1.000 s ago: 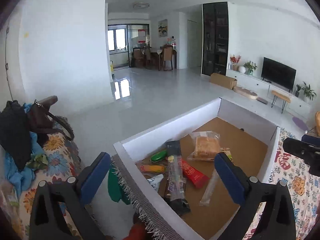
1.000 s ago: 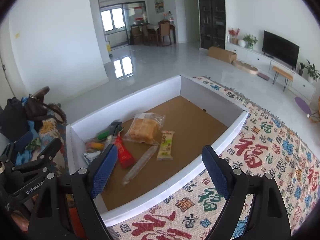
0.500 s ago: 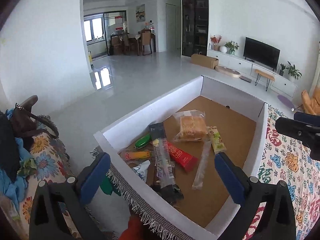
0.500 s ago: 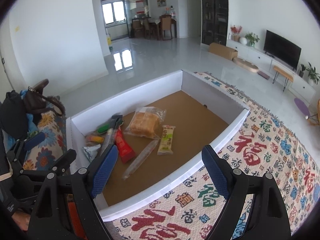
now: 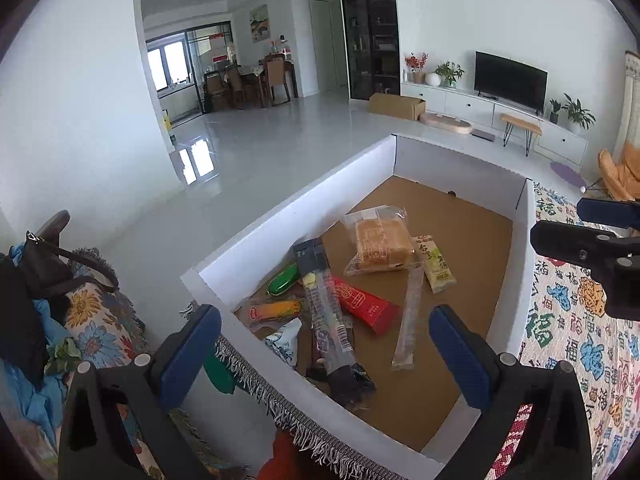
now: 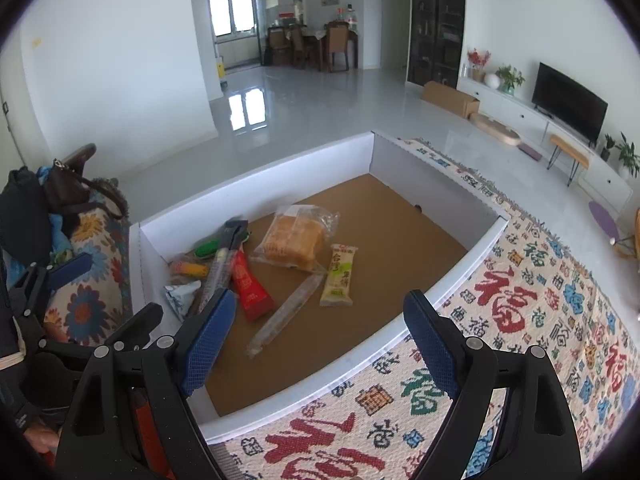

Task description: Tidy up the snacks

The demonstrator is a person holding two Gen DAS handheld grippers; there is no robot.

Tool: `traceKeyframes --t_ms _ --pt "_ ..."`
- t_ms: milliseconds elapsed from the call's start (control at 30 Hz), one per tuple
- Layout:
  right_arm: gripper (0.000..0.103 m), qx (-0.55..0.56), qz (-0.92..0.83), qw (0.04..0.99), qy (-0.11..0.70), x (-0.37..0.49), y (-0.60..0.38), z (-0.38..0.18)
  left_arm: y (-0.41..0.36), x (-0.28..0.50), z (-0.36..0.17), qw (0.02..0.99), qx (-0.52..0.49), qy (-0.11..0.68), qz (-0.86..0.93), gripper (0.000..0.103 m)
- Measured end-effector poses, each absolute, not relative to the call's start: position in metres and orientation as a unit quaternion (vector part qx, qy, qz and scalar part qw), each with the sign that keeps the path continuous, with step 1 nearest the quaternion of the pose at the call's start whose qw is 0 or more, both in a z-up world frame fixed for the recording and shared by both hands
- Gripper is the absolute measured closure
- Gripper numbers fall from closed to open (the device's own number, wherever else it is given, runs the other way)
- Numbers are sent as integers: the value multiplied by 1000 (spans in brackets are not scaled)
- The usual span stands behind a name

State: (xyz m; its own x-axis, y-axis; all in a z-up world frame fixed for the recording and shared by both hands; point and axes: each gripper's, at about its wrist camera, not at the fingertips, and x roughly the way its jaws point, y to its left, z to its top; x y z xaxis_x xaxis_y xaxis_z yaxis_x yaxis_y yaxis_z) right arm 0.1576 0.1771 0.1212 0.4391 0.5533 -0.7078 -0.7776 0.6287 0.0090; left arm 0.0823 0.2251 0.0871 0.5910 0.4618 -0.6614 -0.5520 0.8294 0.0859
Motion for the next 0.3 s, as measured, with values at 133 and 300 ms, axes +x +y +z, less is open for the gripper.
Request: traceKeyframes --t_ms 133,300 --pt "15 -167 395 832 351 161 179 118 231 84 81 888 -91 357 276 0" --pt "15 -161 392 833 355 167 179 114 237 84 74 882 -106 364 278 0"
